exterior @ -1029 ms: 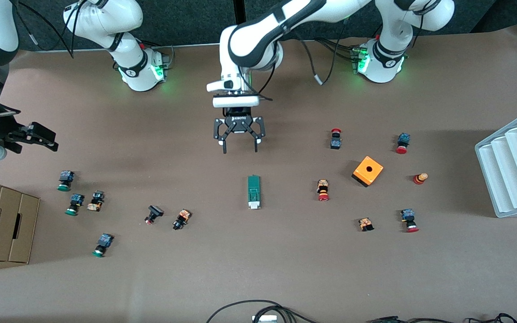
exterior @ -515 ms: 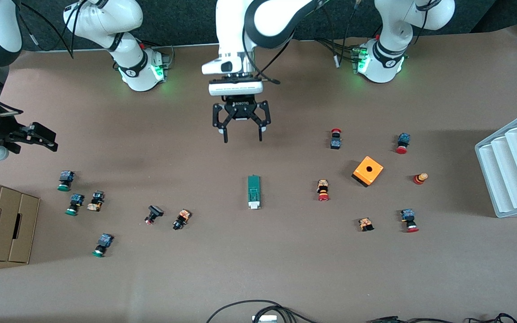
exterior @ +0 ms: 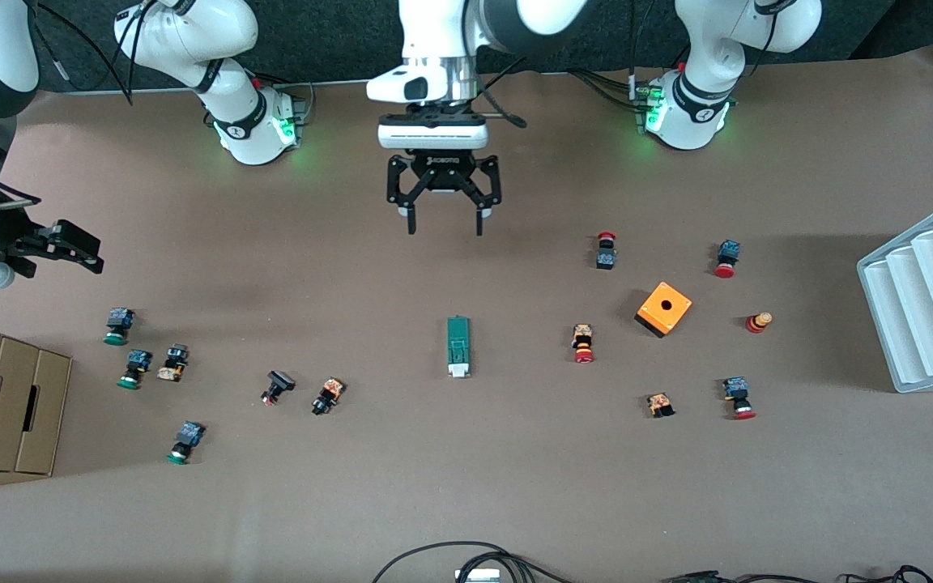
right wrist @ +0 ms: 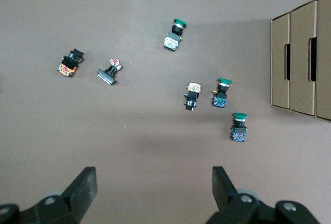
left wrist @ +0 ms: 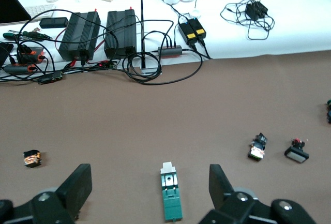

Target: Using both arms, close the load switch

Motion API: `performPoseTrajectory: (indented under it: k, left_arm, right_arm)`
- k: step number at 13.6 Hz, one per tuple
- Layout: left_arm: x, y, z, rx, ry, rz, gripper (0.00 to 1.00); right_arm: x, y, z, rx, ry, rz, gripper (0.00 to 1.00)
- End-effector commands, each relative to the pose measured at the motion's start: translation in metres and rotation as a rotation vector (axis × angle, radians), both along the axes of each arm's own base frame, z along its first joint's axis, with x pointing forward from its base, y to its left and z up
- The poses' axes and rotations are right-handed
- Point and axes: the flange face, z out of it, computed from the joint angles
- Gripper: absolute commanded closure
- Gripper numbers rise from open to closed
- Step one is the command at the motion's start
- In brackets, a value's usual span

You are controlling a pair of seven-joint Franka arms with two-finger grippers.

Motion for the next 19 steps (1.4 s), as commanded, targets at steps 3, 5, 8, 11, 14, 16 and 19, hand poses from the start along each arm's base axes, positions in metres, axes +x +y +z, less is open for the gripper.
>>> performPoseTrajectory:
  k: [3, 5, 8, 11, 14, 16, 19]
  left_arm:
    - [0.015, 0.043, 0.043, 0.015, 0.083, -0.058, 0.0]
    - [0.03, 0.072, 0.064, 0.013, 0.12, -0.083, 0.0]
    - [0.058, 0.121, 0.088, 0.022, 0.187, -0.103, 0.0]
    - [0.101, 0.188, 0.093, -0.015, 0.269, -0.032, 0.0]
    - [0.122, 0.233, 0.089, 0.001, 0.333, -0.013, 0.0]
    - [0.13, 0.255, 0.081, -0.012, 0.401, 0.036, 0.0]
    - [0.151, 0.316, 0.074, -0.098, 0.51, 0.144, 0.0]
  right_arm:
    - [0.005, -0.001, 0.004, -0.017, -0.02, 0.019, 0.01]
    - [0.005, 0.0, 0.004, -0.017, -0.02, 0.021, 0.01]
    - [0.006, 0.0, 0.004, -0.018, -0.024, 0.021, 0.01]
    - [0.006, 0.0, 0.004, -0.016, -0.026, 0.021, 0.01]
    - [0.006, 0.003, 0.005, -0.015, -0.031, 0.025, 0.01]
    - [0.006, 0.004, 0.004, -0.014, -0.028, 0.027, 0.01]
    - [0.005, 0.004, 0.004, -0.014, -0.023, 0.027, 0.01]
